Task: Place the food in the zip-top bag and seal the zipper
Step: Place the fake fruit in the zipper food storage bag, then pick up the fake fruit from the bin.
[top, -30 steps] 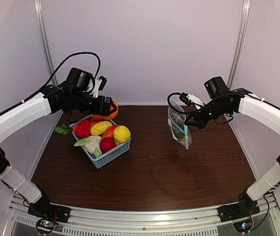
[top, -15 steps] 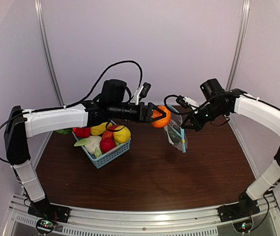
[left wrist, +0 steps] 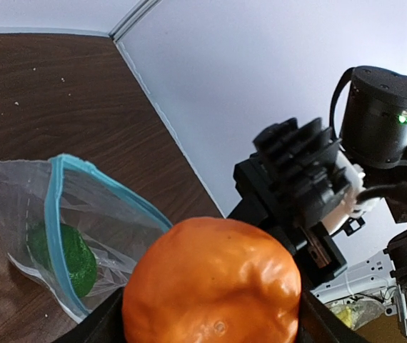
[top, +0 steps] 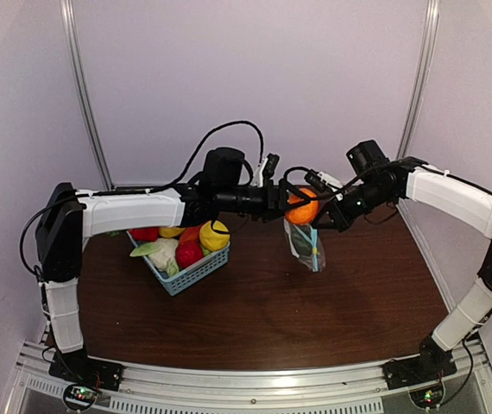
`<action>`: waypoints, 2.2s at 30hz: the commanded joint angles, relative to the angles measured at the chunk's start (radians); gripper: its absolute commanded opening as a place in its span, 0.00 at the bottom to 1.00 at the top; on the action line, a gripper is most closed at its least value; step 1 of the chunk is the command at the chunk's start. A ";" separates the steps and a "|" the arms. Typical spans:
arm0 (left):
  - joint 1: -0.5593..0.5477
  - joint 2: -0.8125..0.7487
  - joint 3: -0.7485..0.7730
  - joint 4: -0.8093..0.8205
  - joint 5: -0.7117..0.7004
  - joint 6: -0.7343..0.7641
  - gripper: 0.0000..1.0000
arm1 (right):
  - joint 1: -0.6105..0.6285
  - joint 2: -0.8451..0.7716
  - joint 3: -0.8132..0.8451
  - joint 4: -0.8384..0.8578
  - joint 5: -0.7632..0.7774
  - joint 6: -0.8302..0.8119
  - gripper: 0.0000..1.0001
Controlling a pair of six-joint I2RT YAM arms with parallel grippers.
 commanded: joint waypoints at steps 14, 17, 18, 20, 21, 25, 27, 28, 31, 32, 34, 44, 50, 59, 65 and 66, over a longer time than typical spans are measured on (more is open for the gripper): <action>-0.007 0.076 0.138 -0.348 -0.138 0.024 0.52 | 0.007 -0.062 0.001 0.069 -0.005 0.026 0.00; -0.008 0.079 0.146 -0.370 -0.156 0.035 0.52 | 0.007 -0.068 -0.009 0.073 -0.004 0.025 0.00; -0.007 0.084 0.155 -0.384 -0.165 0.042 0.52 | 0.008 -0.069 -0.012 0.073 -0.007 0.023 0.00; -0.007 0.098 0.184 -0.420 -0.182 0.063 0.53 | 0.010 -0.071 -0.021 0.072 -0.023 0.015 0.00; -0.007 0.112 0.209 -0.434 -0.185 0.069 0.54 | 0.012 -0.070 -0.023 0.070 -0.032 0.008 0.00; -0.011 0.150 0.270 -0.428 -0.146 0.083 0.69 | 0.033 -0.051 -0.021 0.039 -0.063 -0.011 0.00; -0.020 0.153 0.288 -0.406 -0.121 0.096 0.78 | 0.036 -0.050 -0.027 0.044 -0.076 -0.006 0.00; -0.024 0.153 0.303 -0.407 -0.118 0.105 0.83 | 0.037 -0.049 -0.025 0.043 -0.076 -0.004 0.00; -0.034 0.144 0.334 -0.424 -0.129 0.115 0.93 | 0.038 -0.046 -0.012 0.036 -0.084 -0.006 0.00; -0.034 0.140 0.335 -0.426 -0.128 0.112 0.95 | 0.037 -0.048 -0.008 0.034 -0.088 -0.004 0.00; -0.034 0.125 0.337 -0.429 -0.130 0.111 0.98 | 0.035 -0.051 -0.001 0.034 -0.090 -0.003 0.00; -0.022 -0.006 0.326 -0.507 -0.113 0.210 0.98 | -0.021 -0.067 -0.037 0.065 -0.006 0.016 0.00; 0.011 -0.102 0.188 -0.500 0.052 0.239 0.94 | -0.056 -0.090 -0.061 0.085 0.019 0.015 0.00; 0.105 -0.275 0.092 -0.953 -0.706 0.539 0.93 | -0.100 -0.170 -0.077 0.077 -0.041 -0.034 0.00; 0.239 -0.245 0.089 -1.103 -0.919 0.603 0.98 | -0.117 -0.139 -0.087 0.106 0.018 -0.038 0.00; 0.263 -0.242 0.084 -1.086 -0.906 0.609 0.98 | -0.116 -0.125 -0.074 0.083 0.003 -0.047 0.00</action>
